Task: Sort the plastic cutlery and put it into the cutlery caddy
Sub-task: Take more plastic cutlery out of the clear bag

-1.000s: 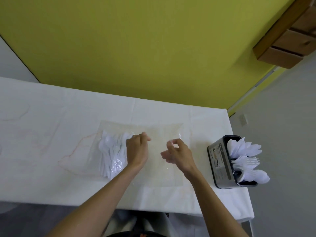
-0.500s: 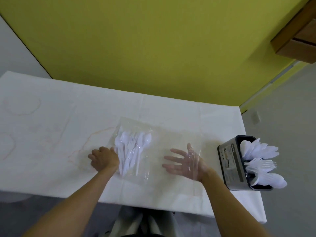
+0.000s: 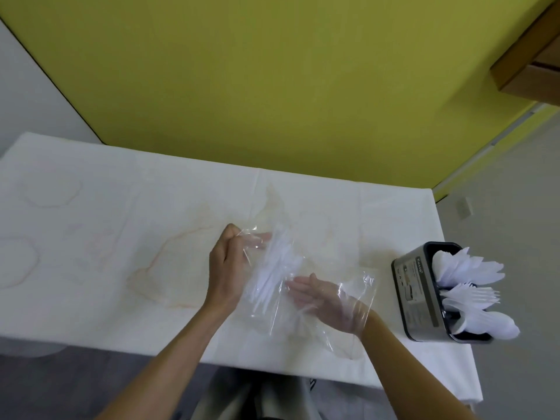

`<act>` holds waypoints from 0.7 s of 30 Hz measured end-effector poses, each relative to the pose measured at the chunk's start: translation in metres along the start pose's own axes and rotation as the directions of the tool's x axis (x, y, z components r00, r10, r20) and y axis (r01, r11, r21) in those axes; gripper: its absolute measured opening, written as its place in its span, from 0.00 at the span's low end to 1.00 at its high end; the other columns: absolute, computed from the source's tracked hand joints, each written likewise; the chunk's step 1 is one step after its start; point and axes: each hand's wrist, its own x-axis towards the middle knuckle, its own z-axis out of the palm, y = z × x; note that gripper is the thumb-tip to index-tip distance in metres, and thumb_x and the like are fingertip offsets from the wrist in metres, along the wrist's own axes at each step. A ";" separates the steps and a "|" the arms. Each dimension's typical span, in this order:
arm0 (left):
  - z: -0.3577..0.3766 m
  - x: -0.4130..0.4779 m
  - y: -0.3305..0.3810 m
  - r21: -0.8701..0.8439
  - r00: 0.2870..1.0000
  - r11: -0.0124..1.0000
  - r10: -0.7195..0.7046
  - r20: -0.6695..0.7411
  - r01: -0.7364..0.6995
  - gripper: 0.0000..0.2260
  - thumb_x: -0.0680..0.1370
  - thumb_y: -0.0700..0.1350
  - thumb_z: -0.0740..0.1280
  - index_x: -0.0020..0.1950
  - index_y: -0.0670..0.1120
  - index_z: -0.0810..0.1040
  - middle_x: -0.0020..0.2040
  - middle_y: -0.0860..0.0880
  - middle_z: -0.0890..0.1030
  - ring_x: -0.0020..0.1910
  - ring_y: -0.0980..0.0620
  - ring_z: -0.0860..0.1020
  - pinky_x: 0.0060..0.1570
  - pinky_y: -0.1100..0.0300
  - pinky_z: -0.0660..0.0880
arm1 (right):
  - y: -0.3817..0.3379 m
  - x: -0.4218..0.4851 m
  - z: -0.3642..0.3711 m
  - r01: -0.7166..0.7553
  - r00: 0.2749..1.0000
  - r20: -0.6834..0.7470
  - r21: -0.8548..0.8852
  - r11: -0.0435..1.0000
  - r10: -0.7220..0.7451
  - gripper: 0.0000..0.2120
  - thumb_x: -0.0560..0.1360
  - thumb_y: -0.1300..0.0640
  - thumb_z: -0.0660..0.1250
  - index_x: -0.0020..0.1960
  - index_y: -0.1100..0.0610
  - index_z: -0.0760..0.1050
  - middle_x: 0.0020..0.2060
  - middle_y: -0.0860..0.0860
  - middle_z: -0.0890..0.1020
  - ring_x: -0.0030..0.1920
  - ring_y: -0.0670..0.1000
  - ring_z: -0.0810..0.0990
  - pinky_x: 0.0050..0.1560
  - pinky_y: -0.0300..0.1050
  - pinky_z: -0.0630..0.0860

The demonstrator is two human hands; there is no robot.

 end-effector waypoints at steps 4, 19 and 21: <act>0.011 0.000 0.017 -0.158 0.984 0.986 -0.031 0.176 0.059 0.15 0.77 0.45 0.64 0.36 0.47 0.60 0.41 0.47 0.83 0.49 0.51 0.81 0.47 0.55 0.68 | 0.000 -0.004 0.008 0.024 0.997 0.072 0.114 0.993 -0.032 0.20 0.72 0.60 0.74 0.60 0.67 0.73 0.57 0.59 0.80 0.56 0.52 0.83 0.50 0.42 0.81; 0.023 0.008 0.011 -0.303 0.983 0.935 -0.173 0.058 0.182 0.09 0.82 0.39 0.59 0.62 0.46 0.69 0.39 0.45 0.79 0.35 0.50 0.84 0.32 0.61 0.78 | -0.019 0.001 0.054 0.113 0.982 0.125 0.195 0.974 -0.139 0.21 0.76 0.56 0.61 0.66 0.63 0.75 0.60 0.61 0.74 0.59 0.58 0.73 0.61 0.51 0.68; 0.017 0.015 0.011 -0.322 0.989 0.935 -0.146 0.026 0.146 0.09 0.82 0.39 0.59 0.62 0.46 0.69 0.39 0.45 0.78 0.36 0.48 0.84 0.32 0.61 0.79 | -0.020 -0.001 0.053 0.092 0.983 0.140 0.191 0.977 -0.120 0.21 0.71 0.53 0.69 0.60 0.63 0.78 0.55 0.61 0.77 0.54 0.59 0.76 0.61 0.52 0.69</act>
